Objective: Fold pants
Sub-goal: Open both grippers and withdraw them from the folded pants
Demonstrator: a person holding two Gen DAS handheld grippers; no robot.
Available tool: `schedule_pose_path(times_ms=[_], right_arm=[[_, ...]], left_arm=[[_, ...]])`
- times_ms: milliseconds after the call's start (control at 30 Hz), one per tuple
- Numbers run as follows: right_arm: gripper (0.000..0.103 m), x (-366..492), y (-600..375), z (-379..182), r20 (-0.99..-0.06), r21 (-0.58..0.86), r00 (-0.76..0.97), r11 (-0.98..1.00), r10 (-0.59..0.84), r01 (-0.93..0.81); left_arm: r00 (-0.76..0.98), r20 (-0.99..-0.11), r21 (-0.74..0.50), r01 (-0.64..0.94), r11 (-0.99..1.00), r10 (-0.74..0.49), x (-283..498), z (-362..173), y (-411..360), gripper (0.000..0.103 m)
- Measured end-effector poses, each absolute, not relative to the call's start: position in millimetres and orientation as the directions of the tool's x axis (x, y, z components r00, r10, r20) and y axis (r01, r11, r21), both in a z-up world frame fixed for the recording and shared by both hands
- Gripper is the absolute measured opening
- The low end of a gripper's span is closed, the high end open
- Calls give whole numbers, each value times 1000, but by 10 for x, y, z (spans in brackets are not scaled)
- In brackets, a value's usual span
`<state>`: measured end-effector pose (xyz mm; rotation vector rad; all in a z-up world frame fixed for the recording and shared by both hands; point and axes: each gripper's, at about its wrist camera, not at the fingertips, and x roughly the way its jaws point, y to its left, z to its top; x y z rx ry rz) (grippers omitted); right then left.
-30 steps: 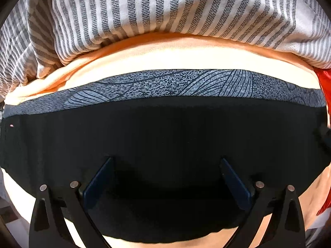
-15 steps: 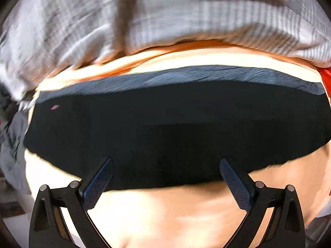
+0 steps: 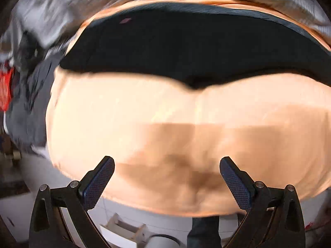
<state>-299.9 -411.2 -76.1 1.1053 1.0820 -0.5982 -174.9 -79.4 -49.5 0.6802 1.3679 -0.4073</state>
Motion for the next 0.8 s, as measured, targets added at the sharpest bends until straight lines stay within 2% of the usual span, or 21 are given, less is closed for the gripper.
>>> schedule_pose_path(times_ms=[167, 467, 800], right_arm=[[66, -2681, -3554, -599, -897, 438, 414, 435, 153, 787], [67, -2430, -3151, -158, -877, 460, 465, 493, 121, 739], [67, -2575, -3035, -136, -895, 432, 427, 475, 126, 766]], left_arm=[[179, -980, 176, 556, 812, 89, -1679, -309, -178, 102], [213, -973, 188, 491, 851, 91, -1503, -54, 616, 102], [193, -981, 131, 501, 855, 37, -1652, -40, 629, 102]])
